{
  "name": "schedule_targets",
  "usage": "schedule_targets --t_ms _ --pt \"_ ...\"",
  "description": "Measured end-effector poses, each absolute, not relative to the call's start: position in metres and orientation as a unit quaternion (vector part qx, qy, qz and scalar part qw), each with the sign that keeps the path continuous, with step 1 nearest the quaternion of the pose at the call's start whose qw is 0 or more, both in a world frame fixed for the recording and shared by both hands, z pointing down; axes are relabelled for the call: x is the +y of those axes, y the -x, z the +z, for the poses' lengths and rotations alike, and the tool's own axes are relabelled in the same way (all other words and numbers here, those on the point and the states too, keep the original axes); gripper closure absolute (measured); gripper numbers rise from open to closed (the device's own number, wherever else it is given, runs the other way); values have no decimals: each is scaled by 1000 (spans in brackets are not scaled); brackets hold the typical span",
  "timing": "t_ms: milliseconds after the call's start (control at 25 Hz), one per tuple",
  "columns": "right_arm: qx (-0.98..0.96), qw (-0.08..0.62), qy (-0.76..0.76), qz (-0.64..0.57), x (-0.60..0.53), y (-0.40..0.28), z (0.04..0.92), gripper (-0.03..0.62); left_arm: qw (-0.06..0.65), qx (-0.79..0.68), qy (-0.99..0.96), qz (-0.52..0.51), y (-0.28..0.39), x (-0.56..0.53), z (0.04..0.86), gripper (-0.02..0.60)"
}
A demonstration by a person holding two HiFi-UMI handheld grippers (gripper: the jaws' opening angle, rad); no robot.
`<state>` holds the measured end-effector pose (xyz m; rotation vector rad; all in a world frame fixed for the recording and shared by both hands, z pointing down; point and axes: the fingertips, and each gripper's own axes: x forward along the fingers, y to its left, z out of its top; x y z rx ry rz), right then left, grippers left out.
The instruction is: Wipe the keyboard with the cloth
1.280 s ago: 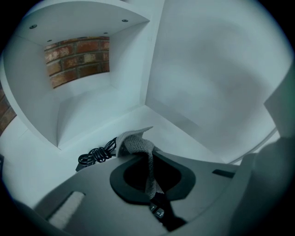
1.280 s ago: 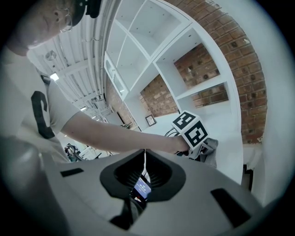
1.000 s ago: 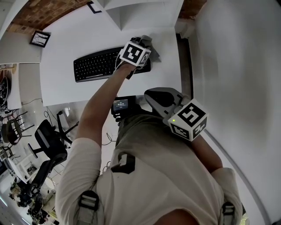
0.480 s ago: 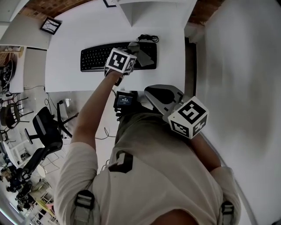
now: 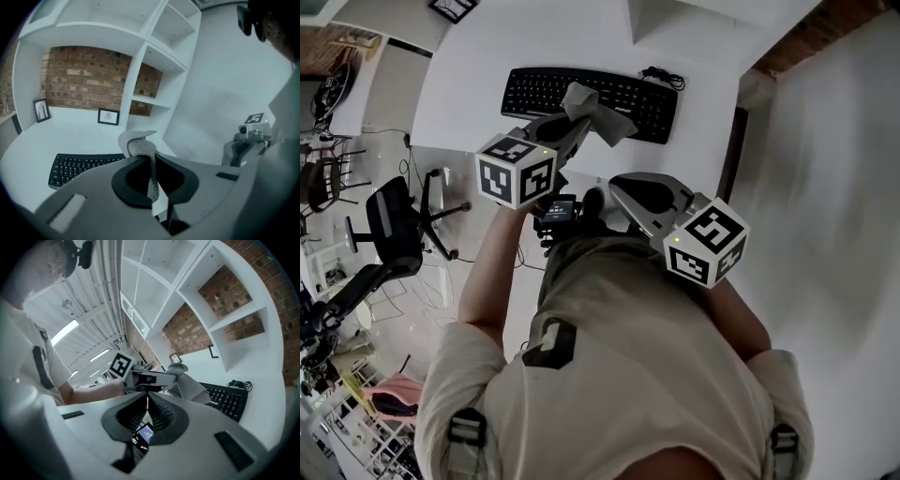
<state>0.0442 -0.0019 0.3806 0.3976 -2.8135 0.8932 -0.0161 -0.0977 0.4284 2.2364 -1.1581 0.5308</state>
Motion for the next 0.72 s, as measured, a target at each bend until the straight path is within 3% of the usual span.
schedule_targets --t_ms 720 --pt "-938 104 -168 284 32 91 381 588 302 -363 -878 83 149 -2 396 572"
